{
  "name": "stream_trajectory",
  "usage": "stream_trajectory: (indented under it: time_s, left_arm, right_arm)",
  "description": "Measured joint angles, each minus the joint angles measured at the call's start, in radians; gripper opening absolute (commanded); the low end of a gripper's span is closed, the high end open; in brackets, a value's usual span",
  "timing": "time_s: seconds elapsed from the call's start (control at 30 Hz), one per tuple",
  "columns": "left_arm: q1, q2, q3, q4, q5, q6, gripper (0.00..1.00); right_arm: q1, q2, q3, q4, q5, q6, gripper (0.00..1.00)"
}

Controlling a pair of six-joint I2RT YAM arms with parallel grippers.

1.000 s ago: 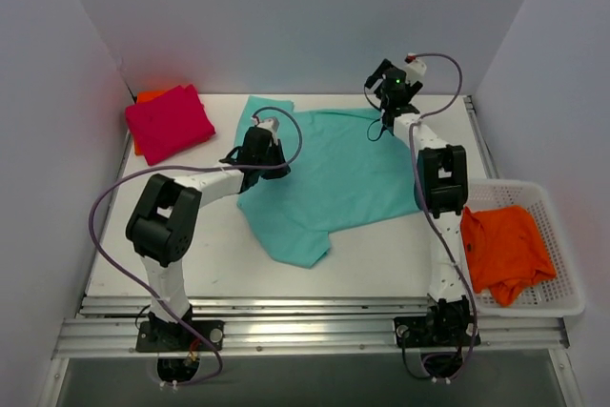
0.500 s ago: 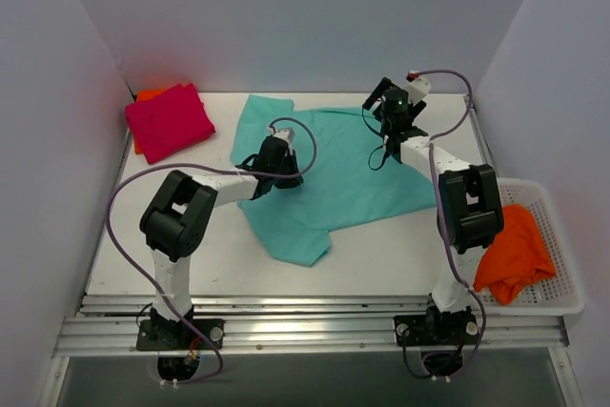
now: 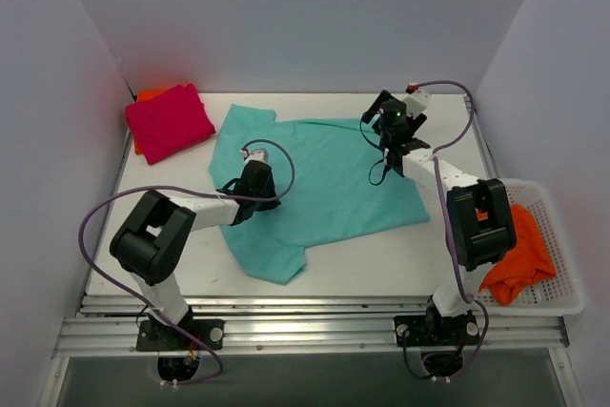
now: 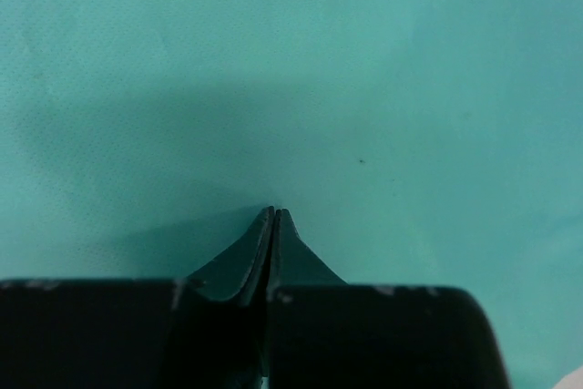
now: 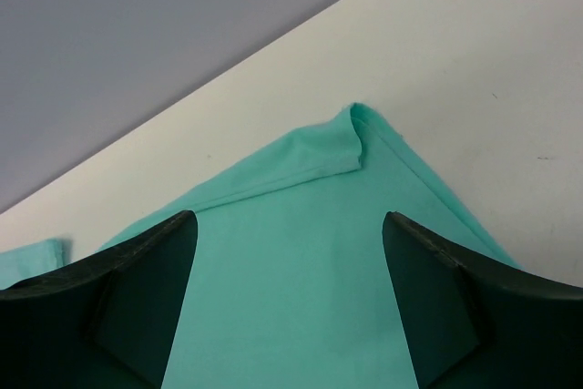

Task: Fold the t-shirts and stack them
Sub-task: Flatten out the tshirt

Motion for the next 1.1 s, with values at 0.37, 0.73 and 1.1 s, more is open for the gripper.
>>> stream_trajectory:
  time_s: [0.37,0.73,1.1]
  left_arm:
    - [0.002,-0.038,-0.066,0.049,-0.026,-0.011,0.02]
    - [0.002,-0.074,-0.109,0.056,-0.026,-0.01,0.02]
    - [0.002,-0.077,-0.114,0.056,-0.026,-0.01,0.02]
  right_arm:
    - [0.036,0.249,0.147,0.01,-0.013,0.032,0.73]
    - [0.006,0.525,0.412,-0.066,-0.034,0.023,0.73]
    - [-0.032,0.587,0.488,-0.079,-0.035,0.022,0.72]
